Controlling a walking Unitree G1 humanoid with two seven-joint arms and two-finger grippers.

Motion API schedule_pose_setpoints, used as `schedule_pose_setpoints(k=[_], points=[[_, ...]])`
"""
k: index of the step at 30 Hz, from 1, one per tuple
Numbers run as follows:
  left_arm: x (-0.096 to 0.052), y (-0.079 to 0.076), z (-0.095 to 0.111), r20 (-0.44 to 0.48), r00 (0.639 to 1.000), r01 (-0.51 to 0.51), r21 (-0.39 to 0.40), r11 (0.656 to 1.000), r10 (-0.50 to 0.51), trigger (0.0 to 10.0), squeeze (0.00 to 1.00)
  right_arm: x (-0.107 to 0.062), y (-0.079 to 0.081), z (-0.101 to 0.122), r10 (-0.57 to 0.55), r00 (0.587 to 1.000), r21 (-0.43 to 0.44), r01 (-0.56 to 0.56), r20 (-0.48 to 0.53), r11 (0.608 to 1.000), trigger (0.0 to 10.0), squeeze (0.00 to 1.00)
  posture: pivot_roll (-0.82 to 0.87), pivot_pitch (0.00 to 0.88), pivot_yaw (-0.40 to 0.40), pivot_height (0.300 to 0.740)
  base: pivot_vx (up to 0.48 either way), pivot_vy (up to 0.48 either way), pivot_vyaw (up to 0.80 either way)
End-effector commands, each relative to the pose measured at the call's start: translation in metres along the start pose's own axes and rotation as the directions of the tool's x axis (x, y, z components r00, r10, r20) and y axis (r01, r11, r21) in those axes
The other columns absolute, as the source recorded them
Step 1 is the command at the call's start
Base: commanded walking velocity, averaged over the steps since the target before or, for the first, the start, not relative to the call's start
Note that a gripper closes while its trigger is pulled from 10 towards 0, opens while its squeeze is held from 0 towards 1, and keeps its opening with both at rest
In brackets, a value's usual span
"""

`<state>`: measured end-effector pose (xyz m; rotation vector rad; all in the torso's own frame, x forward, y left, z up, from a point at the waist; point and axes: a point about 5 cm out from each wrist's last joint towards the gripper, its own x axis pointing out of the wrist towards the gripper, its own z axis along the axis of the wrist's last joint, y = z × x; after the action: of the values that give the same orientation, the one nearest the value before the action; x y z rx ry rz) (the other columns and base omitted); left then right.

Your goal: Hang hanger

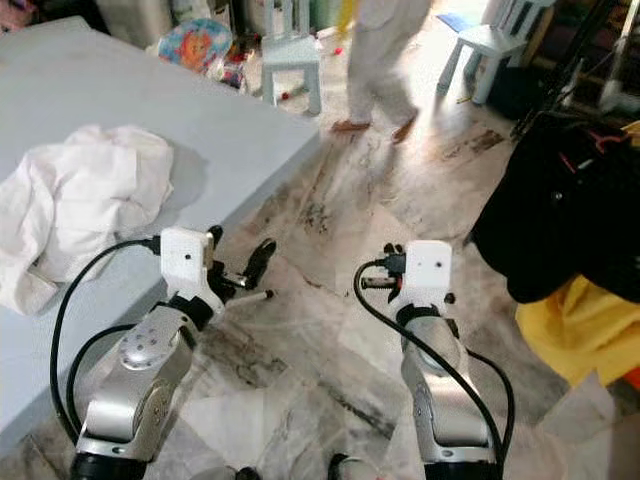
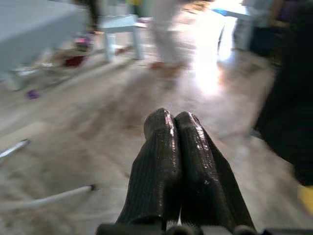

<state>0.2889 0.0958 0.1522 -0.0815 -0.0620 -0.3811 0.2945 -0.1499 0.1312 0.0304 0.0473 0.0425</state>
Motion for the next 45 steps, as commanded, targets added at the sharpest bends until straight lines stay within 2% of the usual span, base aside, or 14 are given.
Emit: schedule_pose_setpoints(k=[1, 11, 17, 20, 22, 23, 26, 29, 30, 35, 38, 45], points=[[0.001, -0.009, 0.003, 0.014, 0.999, 0.041, -0.008, 0.999, -0.041, 10.0, 0.0, -0.002, -0.005, -0.001, -0.018, 1.0, -0.004, 0.018, -0.009, 1.0, 10.0, 0.0, -0.06, 0.221, -0.018, 0.74, 0.461, 0.0, -0.78], [0.002, -0.01, 0.003, 0.013, 0.999, 0.05, -0.018, 0.999, -0.05, 10.0, 0.0, -0.001, -0.003, 0.0, -0.016, 1.0, -0.011, 0.016, -0.005, 1.0, 10.0, 0.0, -0.07, 0.222, -0.019, 0.74, 0.468, 0.0, -0.79], [0.002, -0.012, -0.002, -0.018, 0.999, 0.049, -0.035, 0.998, -0.049, 10.0, 0.0, 0.0, -0.003, -0.001, -0.012, 1.0, -0.013, 0.012, -0.009, 1.0, 10.0, 0.0, -0.07, 0.217, -0.025, 0.74, 0.412, 0.0, -0.77], [0.001, -0.012, -0.006, -0.045, 0.999, 0.023, -0.037, 0.999, -0.025, 10.0, 0.0, 0.0, 0.0, 0.0, 0.006, 1.0, -0.018, -0.006, -0.004, 1.0, 10.0, 0.0, -0.07, 0.219, -0.028, 0.74, 0.095, 0.0, 0.0], [0.003, -0.011, -0.009, -0.067, 0.998, -0.001, -0.072, 0.997, -0.004, 10.0, 0.0, 0.0, 0.001, 0.0, 0.008, 1.0, -0.015, -0.008, -0.005, 1.0, 10.0, 0.0, -0.08, 0.215, -0.03, 0.74, 0.0, 0.0, 0.0], [0.005, -0.012, -0.008, -0.058, 0.998, -0.008, -0.1, 0.995, 0.002, 10.0, 0.0, 0.0, -0.001, 0.001, -0.007, 1.0, -0.007, 0.007, -0.001, 1.0, 10.0, 0.0, -0.08, 0.214, -0.03, 0.74, 0.0, 0.0, 0.0], [0.007, -0.013, -0.008, -0.059, 0.998, 0.016, -0.11, 0.994, -0.023, 10.0, 0.0, 0.0, -0.008, -0.003, -0.044, 0.998, -0.012, 0.044, -0.049, 0.999, 10.0, 0.0, -0.09, 0.21, -0.027, 0.74, 0.0, 0.0, 0.0], [0.009, -0.015, -0.006, -0.043, 0.998, 0.033, -0.109, 0.993, -0.037, 10.0, 0.0, 0.001, -0.009, -0.005, -0.039, 0.997, -0.013, 0.038, -0.06, 0.999, 10.0, 0.0, -0.09, 0.208, -0.024, 0.74, 0.0, 0.0, 0.0], [0.01, -0.015, -0.007, -0.052, 0.997, 0.044, -0.096, 0.994, -0.049, 10.0, 0.0, 0.001, -0.009, -0.004, -0.045, 0.997, -0.052, 0.042, -0.057, 0.998, 10.0, 0.0, -0.1, 0.207, -0.022, 0.74, 0.0, 0.341, 0.0], [0.01, -0.016, -0.007, -0.06, 0.996, 0.058, -0.094, 0.994, -0.063, 10.0, 0.0, 0.001, -0.008, -0.006, -0.075, 0.996, -0.105, 0.069, -0.049, 0.992, 10.0, 0.0, -0.1, 0.202, -0.018, 0.74, 0.0, 0.4, 0.0], [0.01, -0.017, -0.007, -0.063, 0.996, 0.06, -0.087, 0.994, -0.066, 10.0, 0.0, 0.002, -0.004, -0.007, -0.066, 0.997, -0.069, 0.063, -0.041, 0.996, 10.0, 0.0, -0.09, 0.196, -0.015, 0.74, 0.0, 0.479, 0.0], [0.01, -0.019, -0.009, -0.071, 0.995, 0.07, -0.074, 0.995, -0.076, 10.0, 0.0, 0.004, -0.006, -0.006, -0.093, 0.995, -0.08, 0.09, -0.044, 0.993, 10.0, 0.0, -0.09, 0.198, -0.019, 0.74, 0.0, 0.34, 0.0]])
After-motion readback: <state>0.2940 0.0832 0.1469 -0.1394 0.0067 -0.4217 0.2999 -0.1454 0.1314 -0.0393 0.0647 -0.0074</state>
